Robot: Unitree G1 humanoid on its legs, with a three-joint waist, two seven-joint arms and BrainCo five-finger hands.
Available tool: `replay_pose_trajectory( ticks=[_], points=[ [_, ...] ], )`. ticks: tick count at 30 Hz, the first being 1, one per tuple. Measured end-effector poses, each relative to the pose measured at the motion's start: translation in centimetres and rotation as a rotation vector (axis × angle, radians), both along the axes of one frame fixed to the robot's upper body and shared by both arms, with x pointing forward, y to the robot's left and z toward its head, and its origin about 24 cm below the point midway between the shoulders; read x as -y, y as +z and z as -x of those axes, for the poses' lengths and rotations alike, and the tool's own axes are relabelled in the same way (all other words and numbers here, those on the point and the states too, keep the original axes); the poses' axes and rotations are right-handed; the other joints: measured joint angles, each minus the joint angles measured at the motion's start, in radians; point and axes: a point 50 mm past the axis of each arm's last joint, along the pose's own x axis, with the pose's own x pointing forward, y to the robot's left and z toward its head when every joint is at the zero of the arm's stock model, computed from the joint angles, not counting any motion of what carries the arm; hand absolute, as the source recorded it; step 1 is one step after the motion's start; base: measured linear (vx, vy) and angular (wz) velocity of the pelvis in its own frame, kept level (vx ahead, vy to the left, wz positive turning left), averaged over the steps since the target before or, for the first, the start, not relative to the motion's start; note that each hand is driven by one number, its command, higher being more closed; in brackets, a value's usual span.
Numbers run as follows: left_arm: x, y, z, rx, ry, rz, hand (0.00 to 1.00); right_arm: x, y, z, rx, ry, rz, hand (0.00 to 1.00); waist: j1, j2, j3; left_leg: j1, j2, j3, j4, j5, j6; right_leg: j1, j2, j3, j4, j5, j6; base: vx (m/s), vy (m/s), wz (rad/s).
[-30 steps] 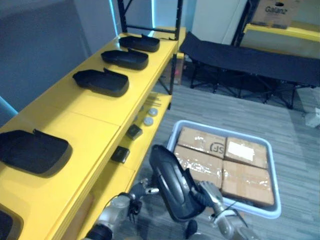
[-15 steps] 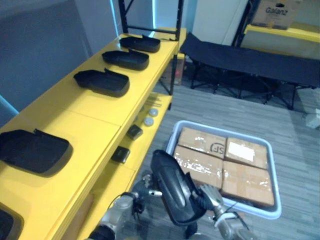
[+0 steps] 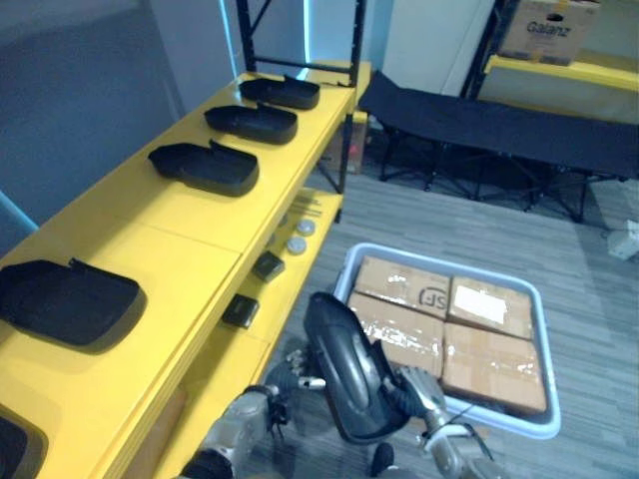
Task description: Walk over and take plastic housings, then place them on the shelf
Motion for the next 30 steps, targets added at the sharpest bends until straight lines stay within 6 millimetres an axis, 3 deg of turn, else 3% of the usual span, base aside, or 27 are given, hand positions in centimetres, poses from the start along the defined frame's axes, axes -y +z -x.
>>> replay_pose_trajectory(
  ticks=[6,11,19,24,30],
  points=[
    [0.4,0.1,0.0,-0.022,0.017,0.083,0.00,0.3,0.1,-0.2,0.000,-0.060,-0.017,1.00,-0.002,0.000,0.000,0.000,0.000,0.000,0.000,0.000,0.000,0.000,0.000,0.000,0.000,0.000,0.000,0.00,0.000,0.00],
    [0.3,1.0,-0.7,0.024,0.079,0.102,0.00,1.4,0.9,-0.9,0.091,-0.225,-0.088,1.00,-0.002,0.000,0.000,0.000,-0.001,0.000,0.001,0.000,0.000,0.000,0.000,0.000,0.000,0.000,0.000,0.00,0.000,0.00],
    [-2.1,7.0,-3.8,0.357,0.215,0.105,0.00,4.7,7.6,-5.7,0.459,-0.481,-0.279,1.00,-0.006,0.005,-0.003,0.004,-0.006,0.002,0.002,0.001,0.002,0.000,-0.003,0.004,0.000,0.002,0.001,0.00,0.000,0.00],
    [-1.6,8.9,-5.1,0.447,0.158,0.056,0.00,5.9,10.4,-8.1,0.580,-0.480,-0.276,1.00,-0.002,0.010,-0.004,-0.008,-0.009,0.002,0.018,0.000,0.007,-0.004,-0.005,0.007,0.000,0.009,0.000,0.00,0.000,0.00],
    [-0.6,11.3,-7.1,0.550,0.091,0.009,0.00,6.1,14.4,-10.7,0.717,-0.407,-0.275,1.00,-0.002,0.017,-0.003,-0.047,-0.006,0.009,0.068,-0.011,0.012,-0.025,-0.004,0.019,0.000,0.023,-0.010,-0.06,-0.006,-0.05]
  ],
)
